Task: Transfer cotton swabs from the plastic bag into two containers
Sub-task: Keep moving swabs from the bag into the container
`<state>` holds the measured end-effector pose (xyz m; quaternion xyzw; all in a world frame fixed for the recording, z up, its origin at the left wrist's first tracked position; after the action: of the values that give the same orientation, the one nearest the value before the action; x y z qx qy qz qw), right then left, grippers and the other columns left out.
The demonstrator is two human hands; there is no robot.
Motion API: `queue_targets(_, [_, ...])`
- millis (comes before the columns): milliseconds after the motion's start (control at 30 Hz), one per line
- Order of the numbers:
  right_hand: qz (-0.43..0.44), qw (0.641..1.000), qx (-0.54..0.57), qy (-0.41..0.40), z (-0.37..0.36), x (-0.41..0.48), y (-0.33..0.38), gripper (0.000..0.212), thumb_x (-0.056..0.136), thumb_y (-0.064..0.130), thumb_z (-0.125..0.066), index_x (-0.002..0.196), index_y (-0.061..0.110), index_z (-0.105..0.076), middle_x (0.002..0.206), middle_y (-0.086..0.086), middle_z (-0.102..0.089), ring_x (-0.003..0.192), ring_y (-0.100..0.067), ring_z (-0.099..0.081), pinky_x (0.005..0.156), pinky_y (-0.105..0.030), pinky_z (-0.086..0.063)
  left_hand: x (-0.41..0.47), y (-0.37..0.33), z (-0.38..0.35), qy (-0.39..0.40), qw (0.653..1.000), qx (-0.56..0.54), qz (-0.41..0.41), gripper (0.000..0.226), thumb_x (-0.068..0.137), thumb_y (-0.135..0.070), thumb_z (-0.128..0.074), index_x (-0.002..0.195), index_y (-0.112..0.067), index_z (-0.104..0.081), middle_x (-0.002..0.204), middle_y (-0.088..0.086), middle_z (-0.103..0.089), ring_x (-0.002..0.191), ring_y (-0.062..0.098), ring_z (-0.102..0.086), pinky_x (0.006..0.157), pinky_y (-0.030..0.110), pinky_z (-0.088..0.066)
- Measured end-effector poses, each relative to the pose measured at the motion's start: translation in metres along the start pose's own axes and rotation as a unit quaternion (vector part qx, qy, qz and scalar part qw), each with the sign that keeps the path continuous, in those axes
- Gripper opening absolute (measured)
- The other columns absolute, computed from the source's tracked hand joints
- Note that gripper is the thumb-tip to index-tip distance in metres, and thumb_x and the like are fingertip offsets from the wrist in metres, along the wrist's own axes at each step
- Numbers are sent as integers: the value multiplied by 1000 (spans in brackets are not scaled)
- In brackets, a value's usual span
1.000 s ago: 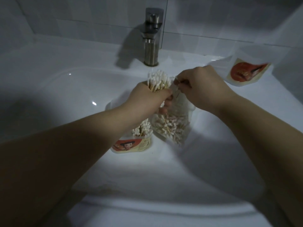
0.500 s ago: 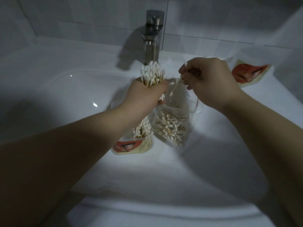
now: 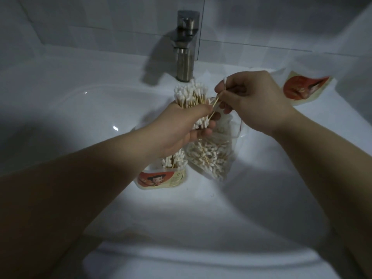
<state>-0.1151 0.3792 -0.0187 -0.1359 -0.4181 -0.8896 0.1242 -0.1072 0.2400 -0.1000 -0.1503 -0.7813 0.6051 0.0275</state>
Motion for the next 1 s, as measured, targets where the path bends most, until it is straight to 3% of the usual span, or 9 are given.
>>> queue_targets(200, [-10, 999, 29, -40, 16, 5, -10, 17, 94, 0, -60, 88, 11, -71, 82, -8, -73, 72, -22, -73, 72, -34, -63, 2, 2, 13, -55, 997, 51, 7, 6, 95, -4, -66, 90, -4, -70, 70, 4, -66, 60, 10, -60, 52, 20, -45])
queue_targets(367, [-20, 999, 16, -25, 13, 5, -13, 14, 93, 2, -62, 91, 11, -73, 77, -9, -74, 70, -22, -73, 74, -36, -63, 4, -4, 23, -88, 992, 91, -17, 9, 93, -16, -74, 87, -8, -74, 71, 4, -64, 67, 14, -60, 54, 23, -43])
queue_targets(467, [-8, 1000, -3, 10, 5, 2, -8, 13, 94, 7, -64, 90, 15, -73, 75, -2, -74, 67, -14, -73, 68, -25, -60, 5, -8, 26, -94, 989, 111, -30, 15, 95, -25, -72, 83, -16, -73, 79, 3, -70, 80, 17, -68, 66, 29, -53])
queue_targets(533, [3, 999, -16, 34, -3, -1, -3, 10, 95, 10, -66, 89, 13, -74, 72, 2, -73, 64, -9, -71, 63, -17, -55, 4, -8, 22, -80, 992, 95, -29, 13, 96, -25, -70, 97, -13, -76, 97, 6, -78, 97, 21, -74, 84, 36, -59])
queue_targets(600, [19, 997, -45, 60, -12, -4, 2, 10, 95, 13, -66, 89, 14, -75, 71, 2, -73, 63, -7, -71, 63, -16, -53, 3, -6, 14, -45, 996, 70, -25, 20, 98, -22, -68, 114, -10, -74, 106, 8, -79, 102, 23, -75, 89, 40, -61])
queue_targets(767, [17, 996, -58, 72, -23, -5, 2, 12, 89, 7, -66, 86, 16, -74, 69, 5, -74, 63, -1, -71, 62, -17, -54, -4, -1, 0, 3, 997, 78, -5, 17, 102, -12, -62, 114, -4, -70, 94, 11, -78, 76, 21, -70, 73, 35, -58])
queue_targets(833, [6, 997, -35, 70, -23, -5, -1, 13, 90, 8, -67, 97, 16, -74, 70, 3, -75, 62, -7, -72, 66, -22, -58, -4, 1, 2, -9, 996, 84, 2, 15, 101, -9, -61, 110, -1, -70, 86, 10, -74, 63, 16, -59, 64, 31, -50])
queue_targets(933, [0, 999, -10, 50, -17, -5, -4, 35, 91, 9, -65, 123, 23, -67, 74, 5, -76, 60, -11, -73, 61, -17, -56, -3, 1, 3, -20, 995, 96, 7, 9, 100, -8, -62, 96, -5, -70, 70, 4, -62, 55, 12, -52, 57, 27, -44])
queue_targets(1000, [-18, 999, 29, 32, -13, -4, -8, 34, 93, 9, -64, 125, 23, -67, 76, 4, -77, 60, -16, -74, 65, -26, -61, -2, 2, 5, -27, 995, 99, 7, 5, 98, -7, -66, 94, -7, -69, 65, 2, -59, 54, 12, -53, 58, 29, -45])
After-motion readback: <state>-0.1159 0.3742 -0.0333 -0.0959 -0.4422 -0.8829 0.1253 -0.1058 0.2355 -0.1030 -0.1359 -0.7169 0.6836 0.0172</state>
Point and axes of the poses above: each hand's wrist, its own x-axis towards the middle knuckle, its own z-axis out of the back of the hand, y = z × x, the point moved 9 cm from there along x, towards the middle knuckle
